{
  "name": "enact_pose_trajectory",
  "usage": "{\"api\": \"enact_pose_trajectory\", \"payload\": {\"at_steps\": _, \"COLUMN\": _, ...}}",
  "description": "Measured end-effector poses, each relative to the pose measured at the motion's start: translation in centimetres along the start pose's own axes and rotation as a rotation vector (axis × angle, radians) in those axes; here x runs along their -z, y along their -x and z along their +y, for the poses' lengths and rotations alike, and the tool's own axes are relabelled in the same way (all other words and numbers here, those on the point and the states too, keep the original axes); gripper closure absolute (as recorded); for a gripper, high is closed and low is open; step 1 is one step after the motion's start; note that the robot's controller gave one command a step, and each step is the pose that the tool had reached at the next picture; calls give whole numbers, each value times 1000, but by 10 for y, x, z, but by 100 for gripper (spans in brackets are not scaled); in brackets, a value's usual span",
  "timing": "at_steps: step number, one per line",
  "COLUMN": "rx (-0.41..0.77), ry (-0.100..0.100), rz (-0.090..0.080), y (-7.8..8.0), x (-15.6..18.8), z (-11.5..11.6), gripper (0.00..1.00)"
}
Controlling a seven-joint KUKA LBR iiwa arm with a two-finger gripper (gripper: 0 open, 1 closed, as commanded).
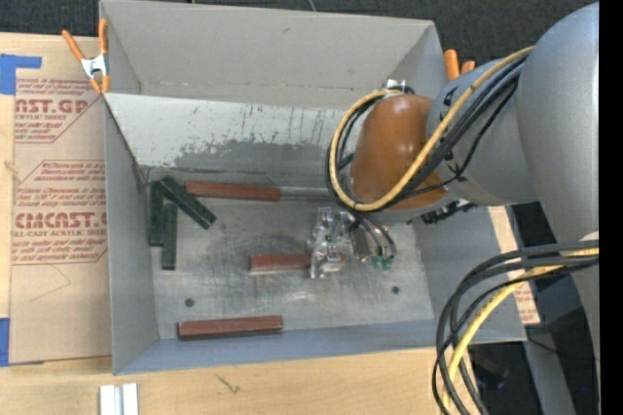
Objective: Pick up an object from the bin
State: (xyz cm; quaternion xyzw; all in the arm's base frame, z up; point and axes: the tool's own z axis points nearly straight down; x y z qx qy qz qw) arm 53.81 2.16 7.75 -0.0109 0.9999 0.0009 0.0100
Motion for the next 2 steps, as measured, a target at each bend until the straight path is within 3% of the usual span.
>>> {"api": "enact_pose_trajectory", "payload": {"at_steps": 1, "rx": 0, "ry": 0, "rz": 0, "y": 0, "x": 0, "z": 0, "gripper": 100}}
{"api": "enact_pose_trajectory", "payload": {"at_steps": 2, "rx": 147, "ry": 0, "rz": 16, "y": 44, "x": 190, "z": 10, "gripper": 100}}
